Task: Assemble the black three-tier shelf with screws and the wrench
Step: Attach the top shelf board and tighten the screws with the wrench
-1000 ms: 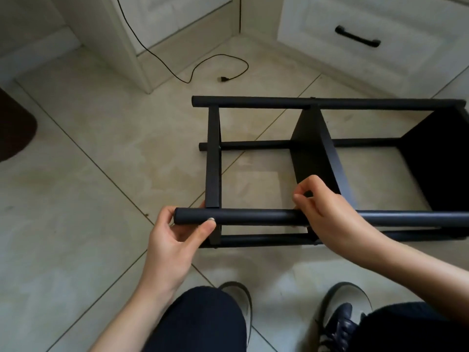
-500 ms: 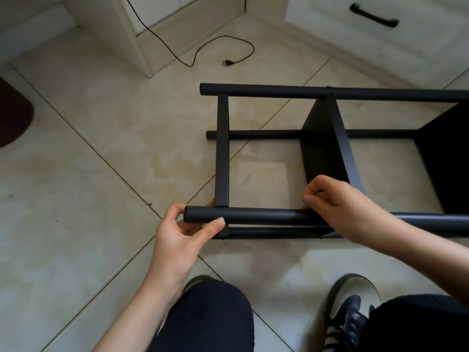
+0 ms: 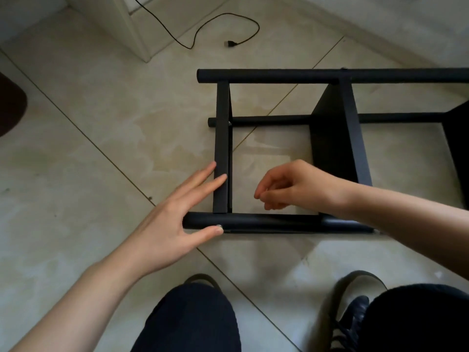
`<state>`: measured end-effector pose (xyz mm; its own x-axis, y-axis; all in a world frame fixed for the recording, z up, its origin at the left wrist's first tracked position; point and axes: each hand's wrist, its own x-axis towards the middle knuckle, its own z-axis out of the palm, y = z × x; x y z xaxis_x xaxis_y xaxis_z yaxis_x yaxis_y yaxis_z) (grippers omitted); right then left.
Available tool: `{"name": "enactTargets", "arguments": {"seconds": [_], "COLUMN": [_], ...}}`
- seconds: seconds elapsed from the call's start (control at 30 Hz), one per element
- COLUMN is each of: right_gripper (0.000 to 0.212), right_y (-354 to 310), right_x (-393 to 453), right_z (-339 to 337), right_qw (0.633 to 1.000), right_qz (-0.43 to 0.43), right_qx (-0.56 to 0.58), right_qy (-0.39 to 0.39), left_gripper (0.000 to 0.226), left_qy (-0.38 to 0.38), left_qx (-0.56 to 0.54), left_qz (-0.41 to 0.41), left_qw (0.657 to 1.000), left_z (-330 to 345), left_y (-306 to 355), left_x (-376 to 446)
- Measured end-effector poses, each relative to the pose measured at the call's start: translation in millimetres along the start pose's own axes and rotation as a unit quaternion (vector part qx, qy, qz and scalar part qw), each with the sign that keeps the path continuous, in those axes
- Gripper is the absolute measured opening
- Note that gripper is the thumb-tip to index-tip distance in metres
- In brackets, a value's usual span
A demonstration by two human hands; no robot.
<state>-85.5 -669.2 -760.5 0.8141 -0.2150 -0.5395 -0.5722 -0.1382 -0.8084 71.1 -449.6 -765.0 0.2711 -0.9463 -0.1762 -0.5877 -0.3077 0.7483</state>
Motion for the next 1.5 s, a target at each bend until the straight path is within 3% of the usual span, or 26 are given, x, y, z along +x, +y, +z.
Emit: {"name": "enactTargets", "arguments": {"seconds": [0.17, 0.43, 0.8, 1.2, 1.5], "right_gripper": [0.013, 0.011, 0.007, 0.026, 0.017], "right_y": [2.8, 6.6, 5.5, 5.6, 6.3], "right_x": [22.7, 39.1, 56.6, 61.2, 63.0], "right_z": [11.3, 20.3, 28.3, 39.1, 37.2], "right_qw": [0.997, 0.98, 0.964, 0.964, 0.946], "right_qz": [0.054, 0.088, 0.109, 0.118, 0.142], "right_qx": [0.055, 0.159, 0.195, 0.16, 0.205], "right_qy": [-0.021, -0.079, -0.146, -0.177, -0.209], "left_gripper": [0.067, 0.064, 0.075, 0.069, 0.069], "left_qy": [-0.069, -0.035, -0.018, 0.003, 0.01], "left_qx": [0.12, 0.162, 0.13, 0.116, 0.108], "left_qz": [0.059, 0.11, 0.113, 0.129, 0.13], "left_qw": [0.989, 0.98, 0.985, 0.985, 0.985], "left_z": [-13.1, -11.6, -6.3, -1.0, 0.3], "left_y": [-0.8, -5.1, -11.5, -15.5, -17.9], "left_x": [12.7, 13.3, 11.6, 11.6, 11.1]}}
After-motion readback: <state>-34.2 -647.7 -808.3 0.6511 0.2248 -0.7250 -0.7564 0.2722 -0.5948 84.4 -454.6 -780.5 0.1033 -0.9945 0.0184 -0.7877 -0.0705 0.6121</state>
